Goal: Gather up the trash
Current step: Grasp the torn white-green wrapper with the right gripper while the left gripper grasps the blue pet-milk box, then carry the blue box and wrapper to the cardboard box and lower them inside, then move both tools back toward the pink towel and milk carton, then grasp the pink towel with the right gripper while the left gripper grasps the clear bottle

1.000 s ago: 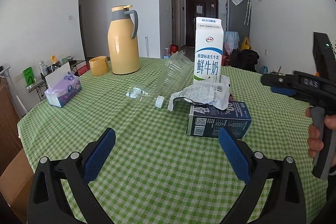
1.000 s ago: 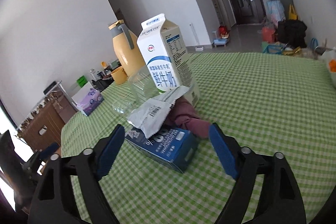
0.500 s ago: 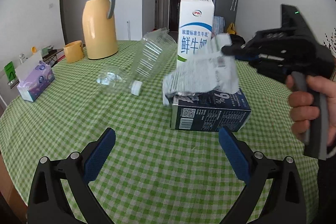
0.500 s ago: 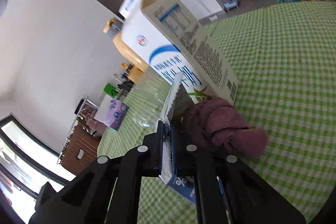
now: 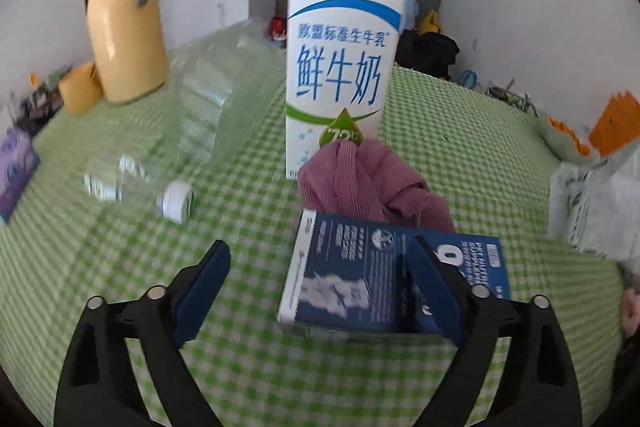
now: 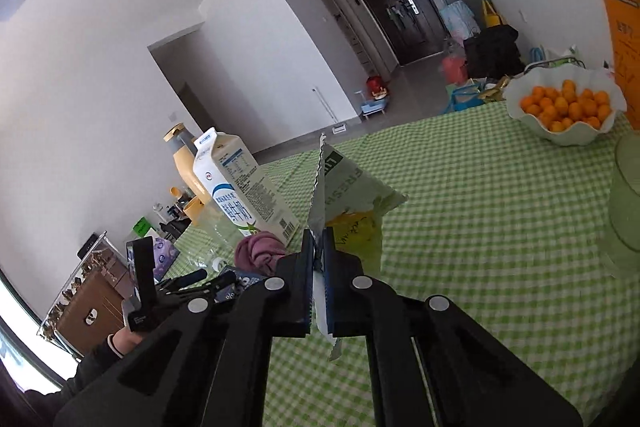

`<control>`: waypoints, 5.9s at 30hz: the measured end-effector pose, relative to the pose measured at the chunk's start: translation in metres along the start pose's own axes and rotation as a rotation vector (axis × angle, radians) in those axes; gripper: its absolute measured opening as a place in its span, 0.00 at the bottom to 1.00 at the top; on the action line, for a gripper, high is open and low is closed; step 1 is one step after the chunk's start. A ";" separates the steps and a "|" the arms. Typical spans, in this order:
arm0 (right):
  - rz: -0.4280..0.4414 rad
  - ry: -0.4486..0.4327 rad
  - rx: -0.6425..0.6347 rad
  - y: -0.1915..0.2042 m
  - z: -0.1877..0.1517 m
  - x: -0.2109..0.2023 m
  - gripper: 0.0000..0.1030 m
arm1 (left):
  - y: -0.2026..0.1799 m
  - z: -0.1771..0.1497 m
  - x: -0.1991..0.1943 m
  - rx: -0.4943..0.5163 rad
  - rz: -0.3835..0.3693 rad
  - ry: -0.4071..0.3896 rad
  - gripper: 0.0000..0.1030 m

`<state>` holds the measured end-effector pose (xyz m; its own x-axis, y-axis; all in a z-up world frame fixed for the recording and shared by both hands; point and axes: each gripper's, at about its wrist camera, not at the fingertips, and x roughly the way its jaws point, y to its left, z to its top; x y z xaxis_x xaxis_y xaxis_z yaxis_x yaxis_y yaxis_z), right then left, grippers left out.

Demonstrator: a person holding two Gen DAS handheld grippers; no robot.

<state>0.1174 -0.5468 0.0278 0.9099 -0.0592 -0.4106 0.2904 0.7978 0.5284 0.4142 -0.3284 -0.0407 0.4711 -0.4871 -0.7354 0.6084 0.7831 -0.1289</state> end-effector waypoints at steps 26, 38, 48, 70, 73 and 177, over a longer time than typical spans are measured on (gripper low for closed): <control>-0.008 0.023 -0.052 -0.010 -0.023 0.004 0.05 | -0.086 -0.054 -0.012 0.285 -0.155 0.052 0.62; 0.036 0.031 -0.260 0.088 -0.025 0.002 0.05 | -0.027 -0.057 -0.160 0.150 -0.111 -0.174 0.58; 0.293 0.188 -0.406 0.234 -0.076 0.071 0.05 | 0.129 -0.131 -0.276 -0.095 0.171 -0.262 0.58; 0.615 0.803 -0.898 0.569 -0.357 0.244 0.05 | 0.408 -0.361 -0.351 -0.795 0.484 0.041 0.58; 0.484 0.829 -1.051 0.581 -0.400 0.271 0.05 | 0.425 -0.361 -0.318 -0.809 0.553 0.139 0.59; -0.121 0.216 -0.379 0.124 -0.044 0.176 0.83 | 0.058 -0.048 -0.129 -0.079 0.199 -0.291 0.93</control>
<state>0.3006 -0.4322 -0.0120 0.7815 -0.0711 -0.6198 0.2255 0.9585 0.1745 0.3579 -0.2020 0.0146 0.7448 -0.4026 -0.5321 0.4402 0.8958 -0.0616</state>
